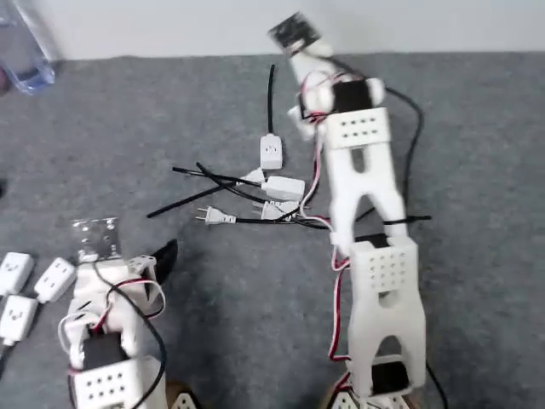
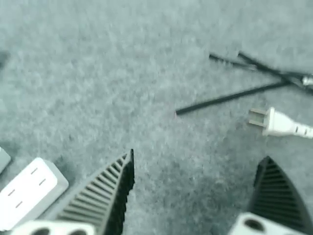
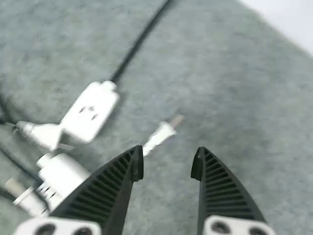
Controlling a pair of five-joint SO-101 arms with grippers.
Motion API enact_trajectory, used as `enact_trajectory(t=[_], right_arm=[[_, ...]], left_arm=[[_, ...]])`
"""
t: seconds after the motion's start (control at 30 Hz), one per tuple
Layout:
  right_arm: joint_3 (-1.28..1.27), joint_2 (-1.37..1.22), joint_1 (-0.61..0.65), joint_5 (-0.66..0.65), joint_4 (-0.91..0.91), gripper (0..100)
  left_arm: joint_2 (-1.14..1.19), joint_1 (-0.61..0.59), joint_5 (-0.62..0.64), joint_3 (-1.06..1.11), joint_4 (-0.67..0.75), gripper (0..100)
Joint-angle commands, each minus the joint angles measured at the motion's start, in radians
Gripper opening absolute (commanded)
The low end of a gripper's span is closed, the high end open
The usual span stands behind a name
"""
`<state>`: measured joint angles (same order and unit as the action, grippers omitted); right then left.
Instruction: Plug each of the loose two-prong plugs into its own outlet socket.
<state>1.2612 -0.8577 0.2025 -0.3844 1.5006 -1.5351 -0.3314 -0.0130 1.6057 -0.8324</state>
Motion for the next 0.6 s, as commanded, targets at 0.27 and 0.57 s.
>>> enact_trajectory(t=[0.27, 0.57], right_arm=[[0.143, -0.18, -0.019, 0.012, -0.173, 18.0], [0.143, -0.275, 0.022, -0.029, -0.176, 17.7]], left_arm=[[-0.279, 0.058, 0.011, 0.062, -0.158, 37], [-0.284, 0.075, 0.006, 0.065, -0.169, 37]])
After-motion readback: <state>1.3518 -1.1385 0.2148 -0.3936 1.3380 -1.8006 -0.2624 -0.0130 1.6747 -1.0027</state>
